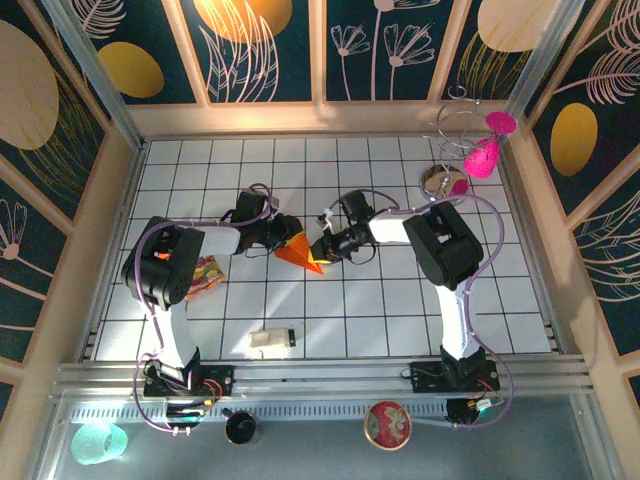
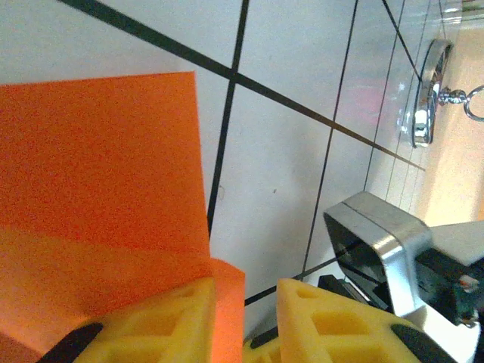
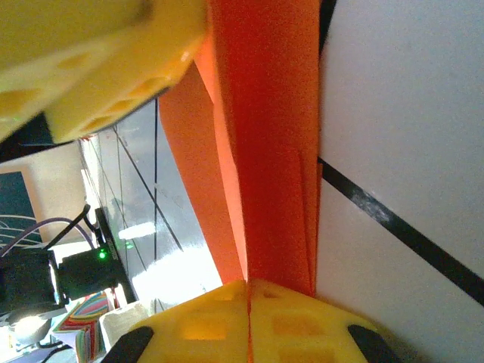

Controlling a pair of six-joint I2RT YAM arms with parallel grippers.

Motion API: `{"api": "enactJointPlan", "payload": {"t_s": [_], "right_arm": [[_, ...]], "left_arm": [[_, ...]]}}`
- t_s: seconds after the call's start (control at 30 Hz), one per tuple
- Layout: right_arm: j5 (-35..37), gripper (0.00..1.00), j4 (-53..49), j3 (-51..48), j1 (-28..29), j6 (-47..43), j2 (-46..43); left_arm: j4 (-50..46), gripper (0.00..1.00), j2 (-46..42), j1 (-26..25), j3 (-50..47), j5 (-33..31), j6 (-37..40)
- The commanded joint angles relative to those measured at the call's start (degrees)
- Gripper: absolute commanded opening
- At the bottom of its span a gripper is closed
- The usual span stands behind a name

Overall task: Fold a paper plane with a square sheet of paper (pick it up from the middle)
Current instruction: Fourth fold the wing at the center of the table.

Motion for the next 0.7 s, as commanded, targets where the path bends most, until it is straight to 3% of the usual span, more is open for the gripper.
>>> {"api": "enactJointPlan", "payload": {"t_s": [0.0,0.67], "right_arm": [[-0.4,0.07,0.6,-0.9,-0.3,0.2,0.6],[-3.5,0.02,1.4,-0.2,-2.2,2.9,2.8]], "left_arm": [[-1.2,0.28,-1.5,0.6,0.5,1.7,2.1],[3.5,0.24,-3.9,-1.5,-5.1,4.1,0.5]]}}
